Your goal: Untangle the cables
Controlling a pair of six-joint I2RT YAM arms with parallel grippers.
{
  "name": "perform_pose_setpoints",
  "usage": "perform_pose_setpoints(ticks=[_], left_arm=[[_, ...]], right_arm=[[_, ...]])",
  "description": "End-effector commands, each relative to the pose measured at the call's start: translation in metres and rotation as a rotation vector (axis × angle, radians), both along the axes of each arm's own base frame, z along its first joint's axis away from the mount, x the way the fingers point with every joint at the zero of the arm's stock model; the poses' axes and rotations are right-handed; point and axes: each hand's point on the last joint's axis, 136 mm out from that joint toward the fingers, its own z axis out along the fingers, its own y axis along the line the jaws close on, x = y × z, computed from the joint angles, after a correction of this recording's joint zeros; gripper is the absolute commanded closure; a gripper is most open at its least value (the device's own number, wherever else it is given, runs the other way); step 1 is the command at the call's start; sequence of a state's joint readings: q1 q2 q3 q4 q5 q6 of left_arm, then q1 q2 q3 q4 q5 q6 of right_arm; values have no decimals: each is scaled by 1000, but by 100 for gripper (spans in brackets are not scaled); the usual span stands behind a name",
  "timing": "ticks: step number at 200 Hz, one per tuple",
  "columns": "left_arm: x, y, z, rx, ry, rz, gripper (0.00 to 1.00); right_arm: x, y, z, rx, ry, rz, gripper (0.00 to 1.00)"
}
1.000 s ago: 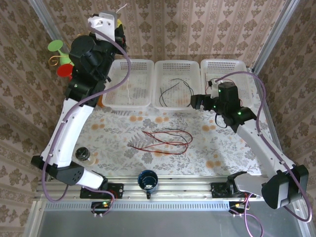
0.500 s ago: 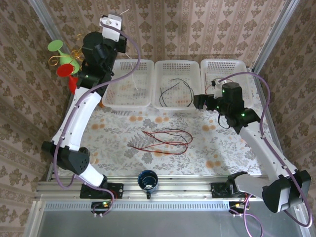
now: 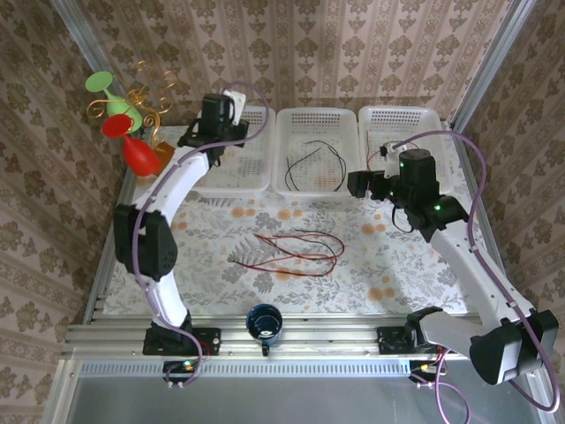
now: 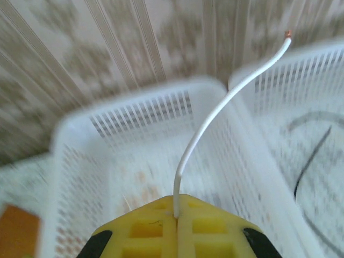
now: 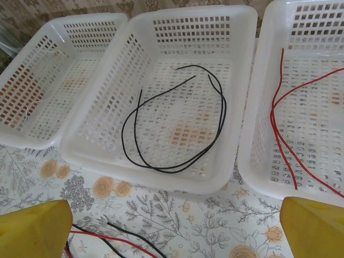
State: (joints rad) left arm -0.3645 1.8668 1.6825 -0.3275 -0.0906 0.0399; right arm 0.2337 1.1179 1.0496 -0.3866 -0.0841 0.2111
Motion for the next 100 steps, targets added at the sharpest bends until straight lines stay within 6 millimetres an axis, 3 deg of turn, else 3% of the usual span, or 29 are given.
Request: perform_pose_setpoints(ticks=[1,32,50,72,100], left_arm=[[-17,5,-49,-31,208,33,100],[-18,16,-94,-105,382,82,100],[-20,17,-110,-132,460,82,100],[-22,18,-120,-138,496,79,100],[-21,19,-116,-144,484,84,95]], right_arm=[[-10,-3,-2,-18,7,13,0],[-14,-4,-5,-18,13,10,0],[-15,-4,-6,-14,15,9,0],[-16,-4,-7,-8,18,7,0],[-16,-4,-8,-6,20,7,0]])
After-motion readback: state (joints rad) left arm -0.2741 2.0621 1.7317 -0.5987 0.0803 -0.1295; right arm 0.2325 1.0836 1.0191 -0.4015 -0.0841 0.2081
